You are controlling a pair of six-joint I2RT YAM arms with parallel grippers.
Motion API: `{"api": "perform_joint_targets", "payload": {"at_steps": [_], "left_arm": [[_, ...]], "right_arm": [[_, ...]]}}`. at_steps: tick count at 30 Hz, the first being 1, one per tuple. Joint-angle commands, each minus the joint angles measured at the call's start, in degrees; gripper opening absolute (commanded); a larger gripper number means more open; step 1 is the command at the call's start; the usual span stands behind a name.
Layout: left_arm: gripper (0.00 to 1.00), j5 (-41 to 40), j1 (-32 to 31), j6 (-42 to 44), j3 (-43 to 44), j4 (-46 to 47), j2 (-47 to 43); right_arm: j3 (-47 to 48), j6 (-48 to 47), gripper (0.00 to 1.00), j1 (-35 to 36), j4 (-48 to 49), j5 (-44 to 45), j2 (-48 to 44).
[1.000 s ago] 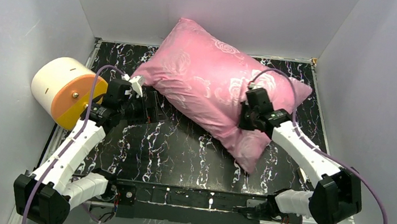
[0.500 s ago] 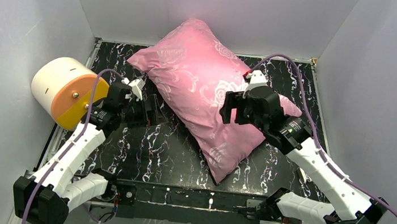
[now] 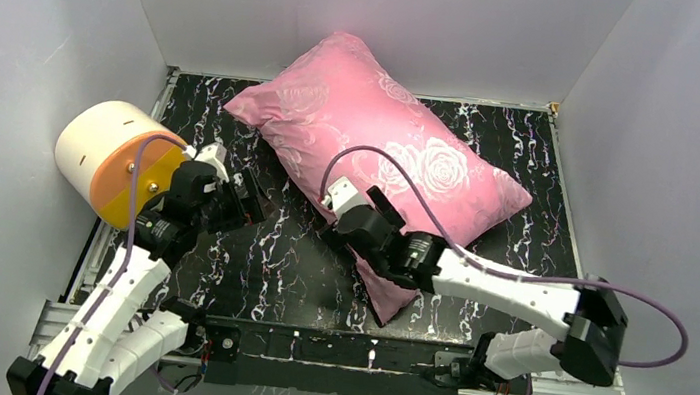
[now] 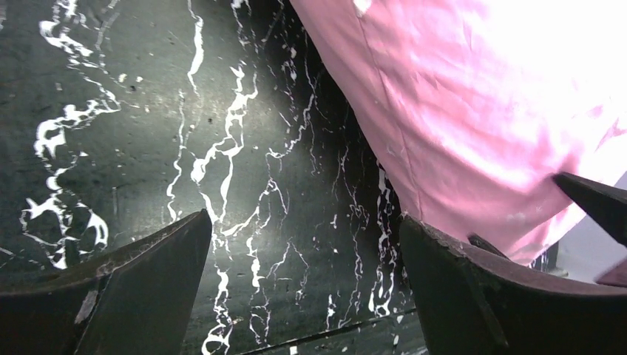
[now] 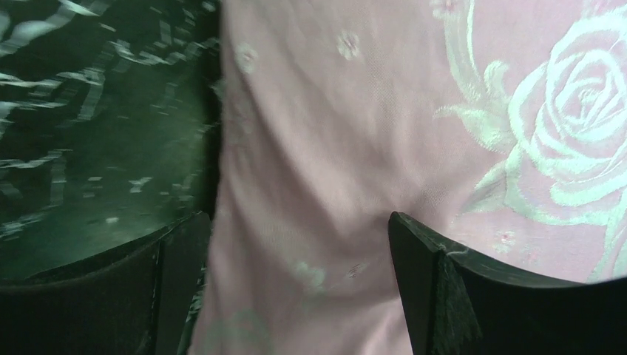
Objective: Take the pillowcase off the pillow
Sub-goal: Turn over the pillow at the center of the board.
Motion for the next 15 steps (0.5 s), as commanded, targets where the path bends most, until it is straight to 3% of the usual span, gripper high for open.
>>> {"api": "perform_joint_targets", "payload": {"at_steps": [1, 5, 6, 7, 9, 13, 15], "left_arm": [[0.98, -7.4, -0.3, -1.6, 1.3, -3.6, -3.5], [0.98, -10.2, -0.3, -2.4, 0.4, -4.7, -5.9], [0.98, -10.2, -0.3, -2.5, 0.2, -4.7, -6.3], [0.98, -10.2, -0.3, -2.5, 0.1, -4.7, -6.6], [0.98, -10.1, -0.3, -2.1, 0.3, -5.2, -6.6], [0.98, -10.6, -0.3, -1.4, 0.8, -6.6, -6.5], [0.98, -10.9, -0.3, -1.3, 0.6, -6.8, -6.7]], "right_arm": [[-5.0, -2.4, 0.99, -0.4, 6.2, 15.3, 6.8], [-8.5, 1.1, 0.99, -0.6, 9.3, 26.5, 16.2], [-8.0, 3.8, 0.95, -0.7, 8.3, 28.8, 18.5], [-7.2, 6.0, 0.83, -0.9, 6.8, 29.7, 20.2], [-5.2, 10.2, 0.49, -1.0, 4.1, 29.6, 21.6], [0.3, 14.4, 0.0, -1.0, 0.5, 24.0, 17.9], [4.1, 13.8, 0.0, -0.9, -0.5, 18.9, 13.5]]}}
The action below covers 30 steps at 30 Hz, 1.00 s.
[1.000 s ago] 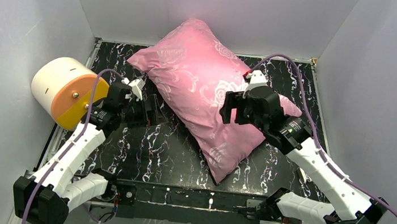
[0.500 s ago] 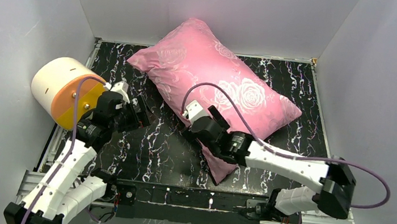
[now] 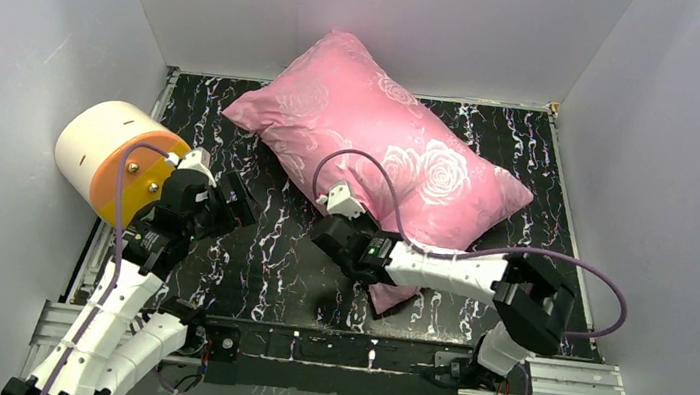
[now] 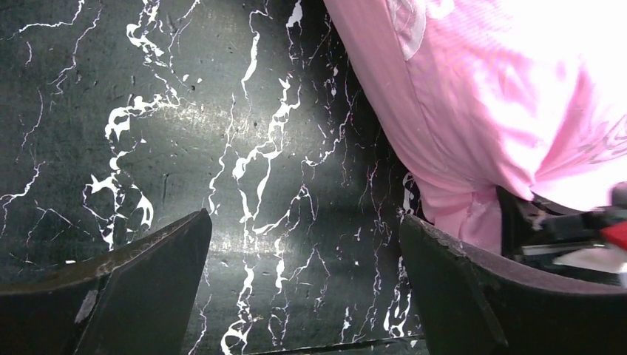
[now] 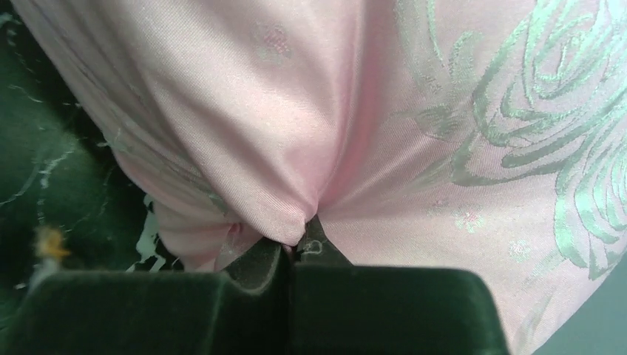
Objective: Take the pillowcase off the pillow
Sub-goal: Turn over the pillow at the center of the board.
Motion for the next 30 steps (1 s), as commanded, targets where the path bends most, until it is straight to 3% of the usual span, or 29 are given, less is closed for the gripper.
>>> {"api": "perform_joint_targets", "payload": {"at_steps": [1, 6, 10, 14, 16, 19, 22, 26, 30], "left_arm": [[0.98, -1.8, -0.3, 0.6, 0.6, -1.8, -0.8], [0.98, -3.4, -0.3, -0.7, 1.3, -1.8, -2.4], [0.98, -5.8, -0.3, -1.2, 2.0, 0.4, -7.2], [0.98, -7.4, -0.3, -0.4, 3.0, 3.1, -11.6], [0.98, -7.2, -0.3, 0.1, 3.6, 3.6, -12.4], [0.98, -5.6, -0.3, 0.8, 3.9, 3.9, -11.5], [0.98, -2.9, -0.3, 1.3, 3.8, 3.8, -10.0], [0.98, 1.0, -0.3, 2.3, 2.9, 4.1, -8.4], [0.98, 5.5, -0.3, 3.8, 2.2, 5.4, -5.8]], "right_arm": [[7.9, 6.1, 0.0, -1.1, -5.2, -11.8, -7.9], [16.3, 6.5, 0.0, -1.1, 0.9, -32.6, -18.9], [24.1, 9.0, 0.0, -1.5, 0.7, -46.1, -22.6], [25.7, 13.7, 0.0, -8.5, -1.0, -48.3, -27.1], [22.7, 17.6, 0.0, -18.2, -3.5, -50.7, -29.1], [12.1, 22.6, 0.0, -34.4, -4.8, -61.8, -30.7], [0.4, 26.9, 0.02, -44.5, -6.4, -67.7, -30.8], [-11.2, 28.5, 0.12, -50.9, -4.8, -70.3, -32.4], [-8.7, 25.1, 0.16, -51.1, -9.0, -63.7, -32.1]]}}
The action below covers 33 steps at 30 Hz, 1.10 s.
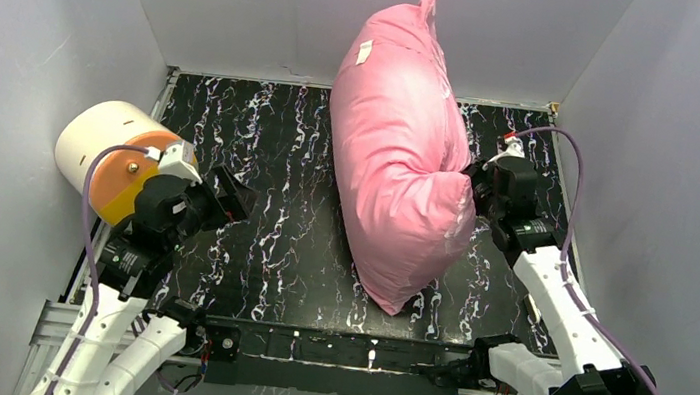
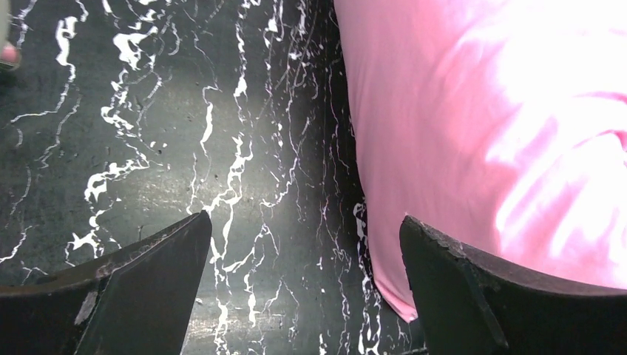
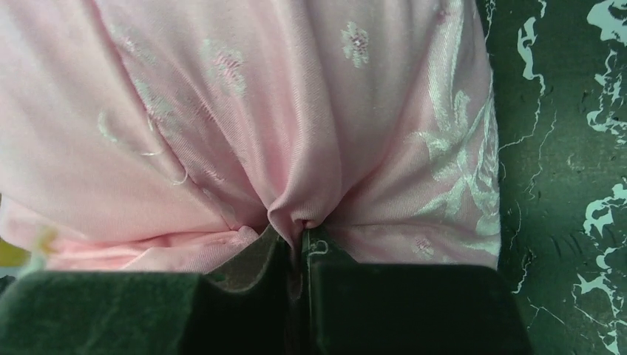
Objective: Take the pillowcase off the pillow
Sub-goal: Turn over the pillow at the center of the board.
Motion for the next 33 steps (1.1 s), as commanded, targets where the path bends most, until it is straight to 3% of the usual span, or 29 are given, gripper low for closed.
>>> {"api": "perform_joint_targets", "payload": {"at_steps": [1, 4, 9, 16, 19, 21, 23, 27, 33], "left_arm": [[0.98, 6.9, -0.3, 2.6, -0.7, 2.3, 2.6], [0.98, 10.0, -0.2, 3.3, -1.0, 3.2, 5.3], [0.98, 16.5, -0.3, 3.7, -2.0, 5.0, 9.1], [0.98, 22.0, -0.3, 5.1, -2.3, 6.6, 13.1], [0.98, 23.1, -0.3, 5.6, -2.4, 7.0, 14.6], [0.98, 23.4, -0.2, 5.7, -2.2, 7.0, 15.5], [0.98, 23.8, -0.2, 5.7, -2.0, 7.1, 16.1], [0.98, 23.9, -0.3, 5.7, -1.8, 7.0, 16.3], [0.98, 22.2, -0.2, 5.6, -1.2, 5.4, 15.5]], "right_arm": [[1.2, -4.0, 0.17, 0.9, -12.5, 6.4, 2.1], [5.3, -7.0, 0.21, 0.8, -17.8, 11.5, 4.1], [4.8, -4.6, 0.23, 0.9, -19.0, 2.7, 1.6], [-1.0, -0.2, 0.36, 0.9, -22.6, -3.4, -9.7], [1.2, -1.5, 0.54, 0.9, -26.9, -1.6, -13.5], [5.3, -3.4, 0.7, 0.9, -30.8, 2.4, -14.3], [10.4, -5.2, 0.78, 0.9, -34.0, 8.6, -14.4], [17.1, -7.1, 0.82, 1.0, -37.4, 16.7, -12.9], [14.0, -5.4, 0.86, 1.0, -37.0, 9.9, -13.4]]}}
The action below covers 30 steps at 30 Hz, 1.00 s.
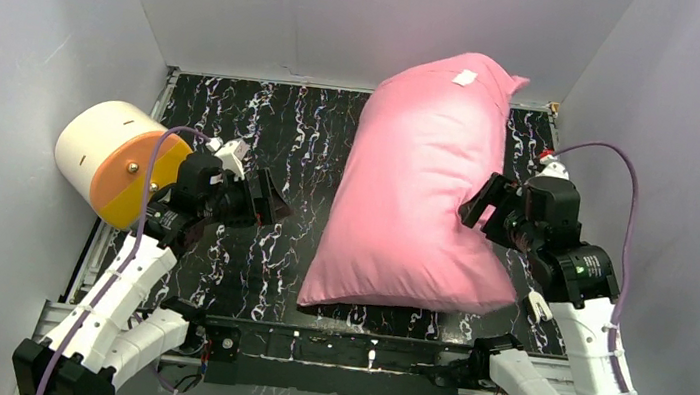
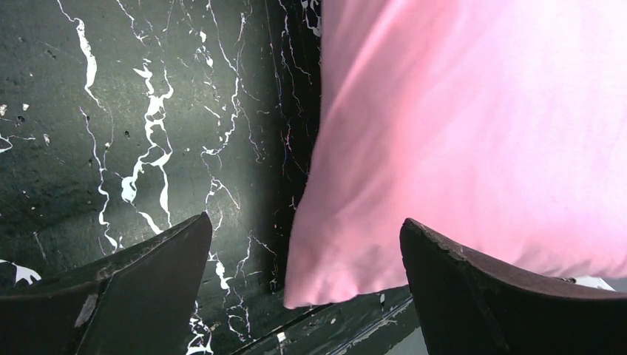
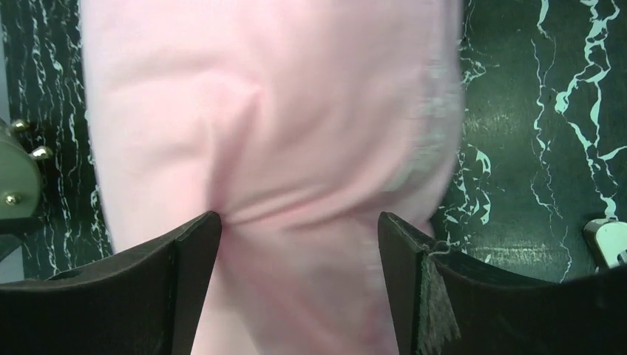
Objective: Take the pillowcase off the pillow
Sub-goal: Turn over the pillow at the center of the board, then adjust the pillow at the center of the board.
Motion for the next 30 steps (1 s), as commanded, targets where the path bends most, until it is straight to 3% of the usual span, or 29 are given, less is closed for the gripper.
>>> {"api": "perform_joint_targets", "payload": {"at_steps": [1, 9, 11, 13, 14, 17, 20, 23, 26, 30], "left_arm": [[0.98, -0.1, -0.2, 0.7, 1.2, -1.5, -1.3], [0.98, -0.5, -0.2, 1.2, 1.4, -2.9, -1.4], [0.98, -0.5, -0.2, 1.3, 1.9, -3.3, -1.3], [0.98, -0.4, -0.2, 1.6, 2.4, -3.5, -1.1], [0.98, -0.4, -0.3, 1.7, 2.6, -3.7, -0.9], [0.98, -1.0, -0.2, 1.7, 3.6, -4.4, -0.1], [0.98, -2.9, -0.3, 0.6, 4.1, -4.9, 0.3], [0.98, -4.6, -0.2, -0.4, 4.6, -5.8, 0.2], [0.98, -7.4, -0.3, -1.1, 5.1, -7.5, -1.1], [0.98, -10.3, -0.3, -0.7, 5.3, -10.4, -3.6]], "right_arm": [[-2.4, -0.1, 0.86, 0.2, -1.7, -3.7, -1.0], [-17.2, 4.8, 0.84, 0.2, 0.6, -19.4, -1.8], [-22.3, 7.4, 0.77, 0.3, 6.4, -25.5, -3.8], [-26.7, 10.7, 0.58, 0.4, 13.6, -32.4, -4.6], [-28.0, 12.6, 0.54, 0.8, 17.8, -35.4, -4.4], [-28.9, 18.6, 0.61, 7.8, 33.4, -39.5, -2.1], [-20.0, 13.8, 0.72, 21.1, 37.3, -33.5, 5.6], [-4.0, 2.2, 0.74, 29.9, 24.8, -26.0, 17.0], [8.4, -3.8, 0.8, 32.7, 11.5, -5.9, 22.7], [14.0, -9.3, 0.87, 32.6, 7.0, 16.0, 23.0]]}}
